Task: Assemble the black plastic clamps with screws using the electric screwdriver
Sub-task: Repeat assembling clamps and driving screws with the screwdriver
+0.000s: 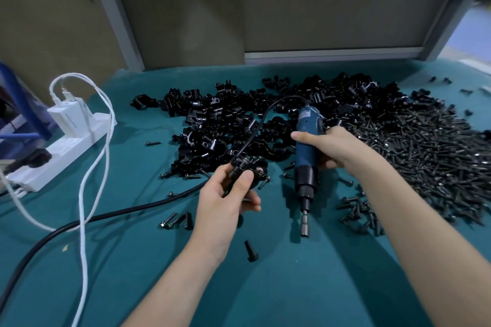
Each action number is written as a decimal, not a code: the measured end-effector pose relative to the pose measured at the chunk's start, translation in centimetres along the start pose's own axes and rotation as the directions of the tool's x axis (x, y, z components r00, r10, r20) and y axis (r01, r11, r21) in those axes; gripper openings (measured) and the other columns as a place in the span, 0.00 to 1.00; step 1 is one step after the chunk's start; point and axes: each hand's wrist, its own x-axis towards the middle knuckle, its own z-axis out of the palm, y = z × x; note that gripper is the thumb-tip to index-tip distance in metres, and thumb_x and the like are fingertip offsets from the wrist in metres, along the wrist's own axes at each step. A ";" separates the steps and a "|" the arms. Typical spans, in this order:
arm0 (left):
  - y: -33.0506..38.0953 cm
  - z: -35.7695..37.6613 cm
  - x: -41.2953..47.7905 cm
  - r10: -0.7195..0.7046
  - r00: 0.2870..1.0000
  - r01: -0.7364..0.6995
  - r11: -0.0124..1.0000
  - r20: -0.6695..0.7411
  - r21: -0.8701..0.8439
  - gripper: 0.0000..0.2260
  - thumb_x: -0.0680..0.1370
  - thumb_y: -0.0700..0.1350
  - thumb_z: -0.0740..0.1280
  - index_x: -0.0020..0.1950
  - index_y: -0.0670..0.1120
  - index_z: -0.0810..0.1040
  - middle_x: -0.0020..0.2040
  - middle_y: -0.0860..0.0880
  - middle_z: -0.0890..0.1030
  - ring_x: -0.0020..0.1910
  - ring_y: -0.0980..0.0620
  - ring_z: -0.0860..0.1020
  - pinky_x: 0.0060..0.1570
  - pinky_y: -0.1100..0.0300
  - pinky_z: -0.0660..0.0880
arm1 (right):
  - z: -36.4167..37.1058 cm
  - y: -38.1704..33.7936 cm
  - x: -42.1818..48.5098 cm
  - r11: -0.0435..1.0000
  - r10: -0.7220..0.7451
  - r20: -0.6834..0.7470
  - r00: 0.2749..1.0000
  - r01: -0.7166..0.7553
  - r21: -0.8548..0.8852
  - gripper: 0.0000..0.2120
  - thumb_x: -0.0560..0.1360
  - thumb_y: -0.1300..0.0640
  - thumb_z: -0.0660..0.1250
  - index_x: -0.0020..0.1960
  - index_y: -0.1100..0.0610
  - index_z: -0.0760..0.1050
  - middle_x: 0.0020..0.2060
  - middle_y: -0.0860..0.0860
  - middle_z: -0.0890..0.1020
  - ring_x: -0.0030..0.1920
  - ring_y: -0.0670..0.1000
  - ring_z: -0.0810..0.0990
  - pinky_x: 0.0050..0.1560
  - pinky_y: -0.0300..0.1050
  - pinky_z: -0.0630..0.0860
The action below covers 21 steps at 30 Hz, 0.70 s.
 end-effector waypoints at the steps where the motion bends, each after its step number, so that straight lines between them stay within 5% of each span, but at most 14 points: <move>1: 0.1 0.0 0.0 -0.025 1.000 0.025 0.999 -0.004 -0.043 0.10 0.70 0.49 0.69 0.46 0.44 0.78 0.35 0.51 0.79 0.32 0.53 0.76 0.32 0.62 0.76 | 0.2 -0.1 0.1 1.000 0.010 0.006 1.000 -0.010 0.025 0.27 0.68 0.46 0.77 0.54 0.63 0.71 0.37 0.54 0.77 0.18 0.43 0.74 0.16 0.32 0.65; 4: 0.2 -0.1 0.2 -0.114 0.993 0.116 0.977 0.020 -0.179 0.14 0.68 0.47 0.71 0.49 0.42 0.76 0.35 0.52 0.78 0.30 0.56 0.74 0.30 0.65 0.74 | 0.6 0.0 0.0 0.994 0.025 0.000 1.000 -0.025 0.110 0.22 0.70 0.54 0.76 0.56 0.63 0.71 0.39 0.56 0.78 0.24 0.47 0.77 0.18 0.35 0.68; 8: 0.4 -0.2 0.4 -0.166 0.985 0.174 0.954 0.054 -0.245 0.18 0.64 0.43 0.74 0.50 0.42 0.75 0.37 0.50 0.77 0.29 0.58 0.71 0.29 0.67 0.71 | -0.3 -0.6 -1.0 0.832 0.048 0.188 0.981 -0.143 0.536 0.21 0.68 0.61 0.69 0.59 0.61 0.70 0.43 0.57 0.79 0.39 0.54 0.80 0.33 0.44 0.80; 10: 0.4 -0.3 0.4 -0.176 0.983 0.184 0.952 0.055 -0.245 0.20 0.64 0.43 0.74 0.52 0.42 0.74 0.41 0.48 0.79 0.29 0.57 0.71 0.30 0.67 0.73 | -0.9 -1.7 -1.4 0.684 -0.039 0.236 0.971 -0.146 0.715 0.20 0.66 0.62 0.69 0.56 0.60 0.70 0.37 0.57 0.80 0.35 0.55 0.82 0.37 0.50 0.82; 13: 0.4 -0.2 0.2 -0.141 0.987 0.156 0.965 0.081 -0.211 0.15 0.68 0.41 0.72 0.52 0.42 0.72 0.48 0.45 0.84 0.29 0.55 0.76 0.31 0.65 0.76 | -0.5 -4.1 -2.1 0.512 -0.060 0.152 0.987 -0.100 0.853 0.13 0.70 0.57 0.74 0.46 0.59 0.71 0.25 0.53 0.77 0.25 0.51 0.77 0.32 0.44 0.79; 15: 0.6 -0.1 0.0 -0.126 0.989 0.134 0.984 0.075 -0.115 0.13 0.70 0.40 0.71 0.49 0.42 0.70 0.44 0.45 0.84 0.27 0.54 0.76 0.28 0.64 0.75 | -0.1 -5.5 -2.4 0.385 -0.049 0.085 0.995 -0.060 0.921 0.10 0.73 0.56 0.72 0.42 0.58 0.72 0.23 0.52 0.77 0.22 0.50 0.76 0.29 0.42 0.78; 18: 0.8 -0.5 -0.2 -0.066 0.997 0.055 0.962 0.033 0.266 0.11 0.76 0.39 0.71 0.51 0.51 0.71 0.46 0.43 0.82 0.24 0.52 0.73 0.24 0.61 0.70 | 0.3 -6.4 -2.1 0.159 -0.067 0.031 0.997 -0.020 0.987 0.09 0.77 0.56 0.67 0.40 0.57 0.74 0.27 0.53 0.77 0.23 0.51 0.77 0.28 0.42 0.77; 21: 0.7 -0.9 -0.2 0.045 0.999 -0.050 0.805 0.023 0.592 0.14 0.76 0.44 0.71 0.48 0.64 0.74 0.39 0.55 0.81 0.27 0.56 0.72 0.29 0.62 0.71 | 0.6 -6.1 -1.1 0.130 -0.080 -0.046 0.996 0.056 0.990 0.08 0.77 0.55 0.65 0.39 0.55 0.73 0.30 0.52 0.76 0.24 0.50 0.76 0.29 0.40 0.76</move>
